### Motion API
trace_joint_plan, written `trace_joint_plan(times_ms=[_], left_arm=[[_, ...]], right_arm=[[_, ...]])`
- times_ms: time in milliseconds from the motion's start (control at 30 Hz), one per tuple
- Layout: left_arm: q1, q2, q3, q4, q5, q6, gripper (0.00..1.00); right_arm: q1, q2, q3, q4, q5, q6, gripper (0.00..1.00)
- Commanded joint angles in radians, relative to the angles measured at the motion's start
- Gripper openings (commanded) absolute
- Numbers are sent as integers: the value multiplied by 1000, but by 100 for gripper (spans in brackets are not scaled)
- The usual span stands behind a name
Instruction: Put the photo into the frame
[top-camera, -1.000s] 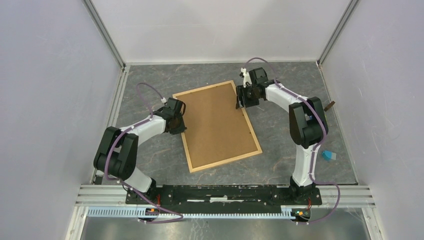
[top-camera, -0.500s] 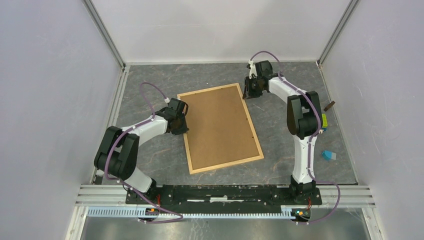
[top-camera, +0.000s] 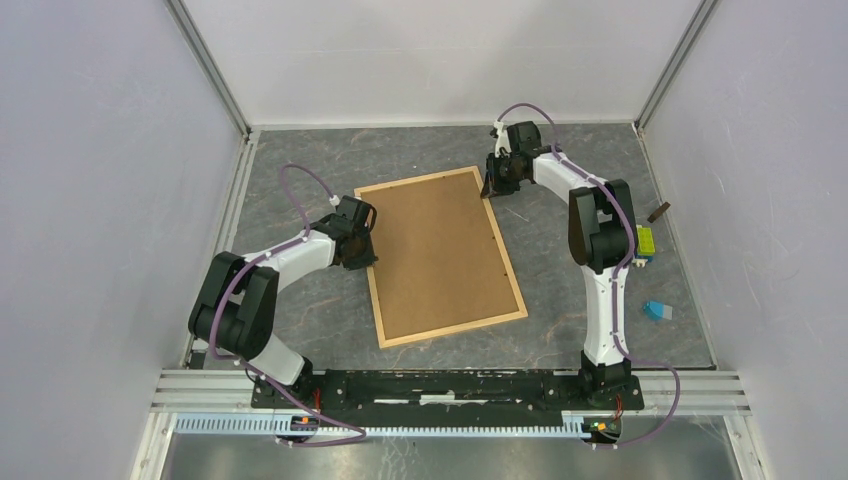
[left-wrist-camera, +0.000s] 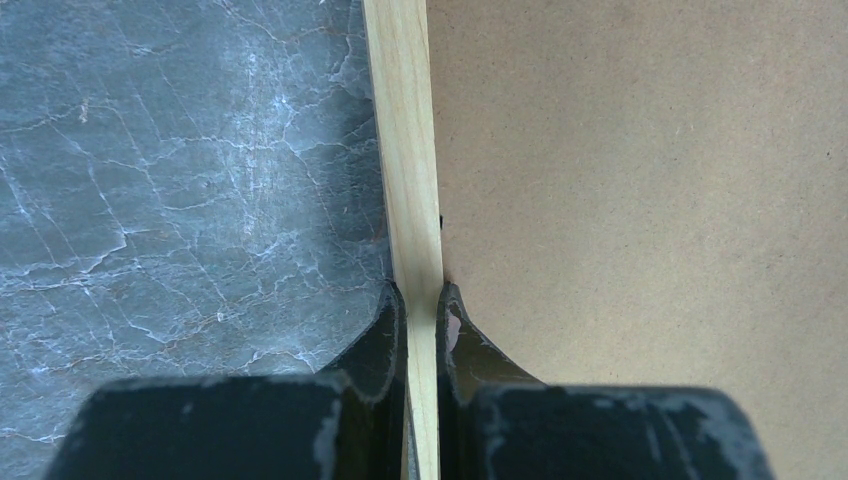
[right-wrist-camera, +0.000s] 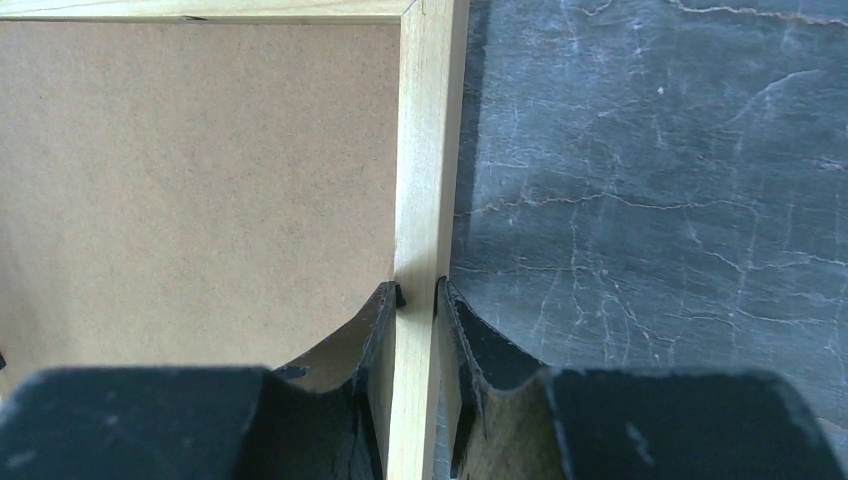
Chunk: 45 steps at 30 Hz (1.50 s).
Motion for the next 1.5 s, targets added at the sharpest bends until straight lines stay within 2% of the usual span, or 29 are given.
trace_joint_plan(times_ms=[0,233,433,967,1167,1467], left_arm=[[-11,40,-2,-23,14,71,2],[-12,43,-2,-23,16,71,2],[-15,48,3,-23,18,75,2],[-21,69,31,-29,34,83,2],[-22,68,30,-28,36,82,2],[-23,62,26,-27,36,82,2]], right_arm=[[1,50,21,-56,46,1,26],[1,74,0,-90,121,5,23],[17,108,-35,-80,92,24,20],[169,161,-110,-47,76,64,19],[191,156,-146,-37,30,43,23],[193,208,-66,-104,-29,-41,33]])
